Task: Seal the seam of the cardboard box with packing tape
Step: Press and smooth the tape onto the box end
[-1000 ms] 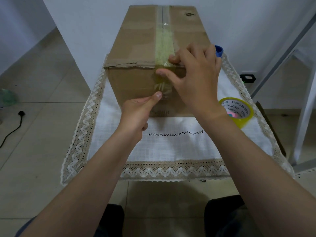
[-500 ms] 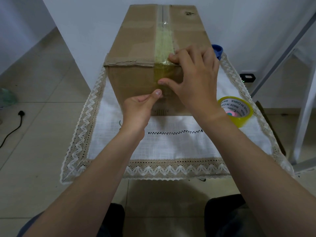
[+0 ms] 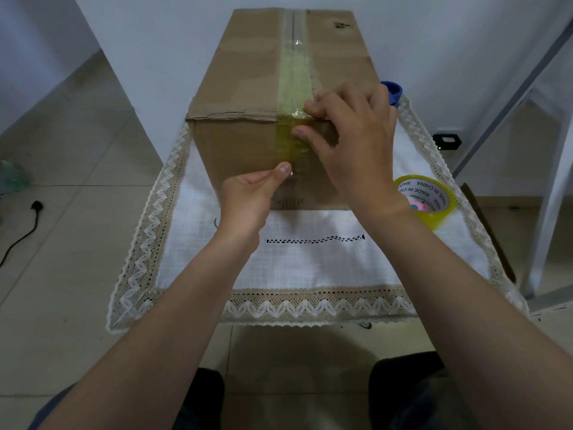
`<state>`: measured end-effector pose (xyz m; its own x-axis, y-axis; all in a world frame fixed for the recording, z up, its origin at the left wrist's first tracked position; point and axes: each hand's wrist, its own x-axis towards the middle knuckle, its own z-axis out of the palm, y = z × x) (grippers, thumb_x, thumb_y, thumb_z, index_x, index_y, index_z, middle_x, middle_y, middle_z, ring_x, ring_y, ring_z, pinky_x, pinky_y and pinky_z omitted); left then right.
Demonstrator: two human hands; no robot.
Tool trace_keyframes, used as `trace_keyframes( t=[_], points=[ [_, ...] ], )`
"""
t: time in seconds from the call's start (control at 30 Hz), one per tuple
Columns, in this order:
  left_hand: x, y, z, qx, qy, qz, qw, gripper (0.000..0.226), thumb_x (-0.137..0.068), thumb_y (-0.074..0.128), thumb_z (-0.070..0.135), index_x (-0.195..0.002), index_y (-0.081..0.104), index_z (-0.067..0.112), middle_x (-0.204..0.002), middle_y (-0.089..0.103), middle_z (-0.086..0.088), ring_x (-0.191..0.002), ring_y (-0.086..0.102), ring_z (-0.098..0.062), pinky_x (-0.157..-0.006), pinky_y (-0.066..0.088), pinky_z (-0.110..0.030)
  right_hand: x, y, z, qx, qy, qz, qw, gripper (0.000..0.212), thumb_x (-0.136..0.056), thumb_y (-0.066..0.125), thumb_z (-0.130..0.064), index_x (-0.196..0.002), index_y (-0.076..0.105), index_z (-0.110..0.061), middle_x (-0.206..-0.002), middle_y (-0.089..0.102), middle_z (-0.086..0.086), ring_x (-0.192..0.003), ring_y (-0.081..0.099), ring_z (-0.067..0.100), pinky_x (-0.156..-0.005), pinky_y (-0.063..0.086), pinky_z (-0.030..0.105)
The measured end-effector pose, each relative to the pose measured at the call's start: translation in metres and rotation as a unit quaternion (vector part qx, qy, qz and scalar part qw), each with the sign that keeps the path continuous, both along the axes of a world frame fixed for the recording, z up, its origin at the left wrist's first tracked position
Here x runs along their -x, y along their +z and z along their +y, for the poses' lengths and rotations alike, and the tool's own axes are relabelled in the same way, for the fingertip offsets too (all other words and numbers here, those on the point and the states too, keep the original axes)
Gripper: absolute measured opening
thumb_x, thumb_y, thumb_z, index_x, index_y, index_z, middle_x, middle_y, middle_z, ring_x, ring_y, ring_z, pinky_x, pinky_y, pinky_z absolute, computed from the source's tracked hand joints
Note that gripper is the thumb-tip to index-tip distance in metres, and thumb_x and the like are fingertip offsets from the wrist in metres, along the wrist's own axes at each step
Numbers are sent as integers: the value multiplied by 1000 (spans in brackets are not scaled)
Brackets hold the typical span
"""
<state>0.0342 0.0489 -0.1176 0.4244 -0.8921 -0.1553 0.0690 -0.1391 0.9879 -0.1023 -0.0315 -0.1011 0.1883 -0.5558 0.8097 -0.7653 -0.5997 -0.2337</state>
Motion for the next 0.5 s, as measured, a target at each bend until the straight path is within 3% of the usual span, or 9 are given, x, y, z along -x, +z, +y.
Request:
trace_keyframes(
  t=[0.03,0.07,0.1,0.13,0.17,0.27,0.3,0.37,0.5],
  points=[
    [0,0,0,1,-3,-4,1000,37,-93,74,33,-120,75,7,-94,39,22,-112,41,-5,-96,54,-26,1,-1,0,0,4,8,1000,38,-88,70,-57,-101,73,-22,-109,70,-3,-100,56,33,-85,38,40],
    [1,0,0,3,-7,-9,1000,37,-93,74,33,-119,75,7,-93,40,20,-73,25,5,-75,56,-11,3,-2,0,0,8,17,1000,39,-86,72,-57,-104,73,-22,-112,70,-3,-101,56,33,-86,39,42],
    [2,1,0,3,-10,-17,1000,36,-93,74,34,-118,76,7,-96,41,20,-45,60,-7,-61,50,-5,4,-4,0,0,11,28,1000,41,-84,74,-57,-107,72,-22,-115,69,-3,-102,56,33,-87,40,43],
    [2,2,1,1,-9,-24,1000,35,-93,74,34,-117,76,8,-102,41,19,-45,63,-3,-58,50,-6,5,-5,0,0,13,40,999,44,-82,77,-57,-110,72,-22,-117,69,-2,-102,56,34,-89,41,44],
    [2,2,1,0,-7,-28,1000,35,-92,75,35,-116,77,9,-108,40,18,-57,71,0,-65,56,-9,6,-5,0,2,14,50,999,47,-80,78,-57,-112,72,-22,-119,68,-2,-102,56,34,-89,42,45],
    [2,3,1,-1,-6,-27,1000,36,-91,76,37,-115,78,11,-114,40,16,-80,72,-16,-57,46,-6,9,-6,-1,10,16,56,998,48,-80,79,-56,-114,72,-23,-121,68,-4,-102,56,33,-89,39,43],
    [3,4,1,-2,-6,-23,1000,36,-91,76,37,-116,77,11,-114,41,16,-91,69,-16,-77,57,-14,9,-6,-2,13,20,47,999,45,-82,78,-56,-113,72,-23,-120,69,-5,-102,56,32,-89,38,40],
    [3,5,1,-6,-6,-13,1000,36,-91,75,37,-116,77,11,-109,39,21,-107,57,-14,-103,51,-37,9,-5,-3,17,31,7,999,33,-90,73,-51,-107,75,-23,-115,71,-7,-101,57,31,-86,33,35],
    [3,4,2,-12,-2,-3,1000,37,-91,75,36,-117,76,9,-102,34,27,-119,28,-12,-113,32,-52,6,-4,-5,20,38,-39,998,24,-98,67,-44,-99,77,-22,-107,72,-8,-99,56,32,-84,28,29]
  ],
)
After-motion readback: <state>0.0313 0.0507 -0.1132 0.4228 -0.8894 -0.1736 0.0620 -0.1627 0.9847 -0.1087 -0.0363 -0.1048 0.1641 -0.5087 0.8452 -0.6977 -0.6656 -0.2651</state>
